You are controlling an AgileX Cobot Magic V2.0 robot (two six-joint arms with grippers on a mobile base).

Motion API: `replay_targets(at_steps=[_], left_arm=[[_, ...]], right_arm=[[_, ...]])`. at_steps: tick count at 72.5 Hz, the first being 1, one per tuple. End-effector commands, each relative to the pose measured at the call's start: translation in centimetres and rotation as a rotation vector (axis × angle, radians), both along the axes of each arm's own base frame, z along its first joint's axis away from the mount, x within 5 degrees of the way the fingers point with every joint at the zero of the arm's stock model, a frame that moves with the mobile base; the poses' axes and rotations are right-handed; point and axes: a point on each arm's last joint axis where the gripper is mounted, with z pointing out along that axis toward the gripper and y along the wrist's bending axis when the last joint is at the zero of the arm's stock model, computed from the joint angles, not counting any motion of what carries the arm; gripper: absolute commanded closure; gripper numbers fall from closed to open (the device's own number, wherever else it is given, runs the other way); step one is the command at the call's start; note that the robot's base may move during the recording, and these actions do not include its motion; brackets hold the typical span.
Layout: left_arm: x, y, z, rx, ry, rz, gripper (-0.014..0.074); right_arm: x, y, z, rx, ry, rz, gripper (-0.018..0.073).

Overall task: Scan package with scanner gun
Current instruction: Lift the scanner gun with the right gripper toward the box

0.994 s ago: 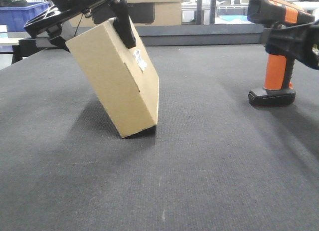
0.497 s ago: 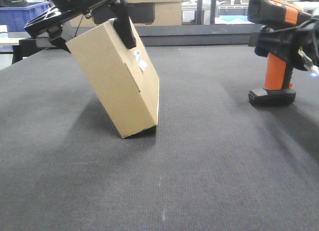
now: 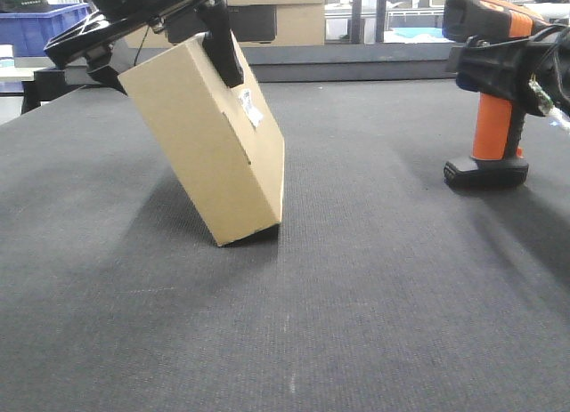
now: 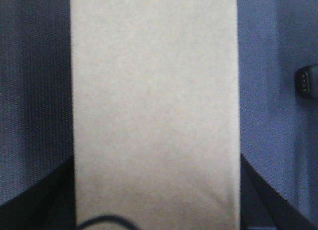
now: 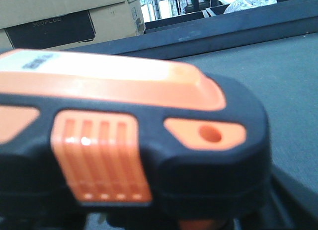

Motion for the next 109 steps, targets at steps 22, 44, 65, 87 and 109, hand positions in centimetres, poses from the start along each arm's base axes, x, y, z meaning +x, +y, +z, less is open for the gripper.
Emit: replay_targets(at_steps=[22,44,65,87,109], left_arm=[[0.0,-0.5,-0.1,-0.034,0.018,0.005,0.0707],[0.2,-0.8,0.1,-0.094,0.004,0.026,0.0707],[0.4,-1.0,0.3,-0.135,-0.007,0.041,0.0707],[0.4,-1.0,0.3,-0.135,-0.007,0.041,0.0707],[0.3,-1.0,0.3,-0.132,0.001,0.039,0.0707]], right_arm=[[0.0,-0.3,0.8,-0.056,-0.04,-0.017,0.0729],[-1.1,-0.1,4.6,-0.431,-0.079,-0.001,0.0727],[-1.5,-0.8,5.3,-0.634,-0.046,-0.062,0.0727],[-1.5,-0.6,5.2,-0.631,-0.047,-0.057,0.0727],[-1.4,-0.6,4.9,-0.082,-0.105,-0.069,0.0727]])
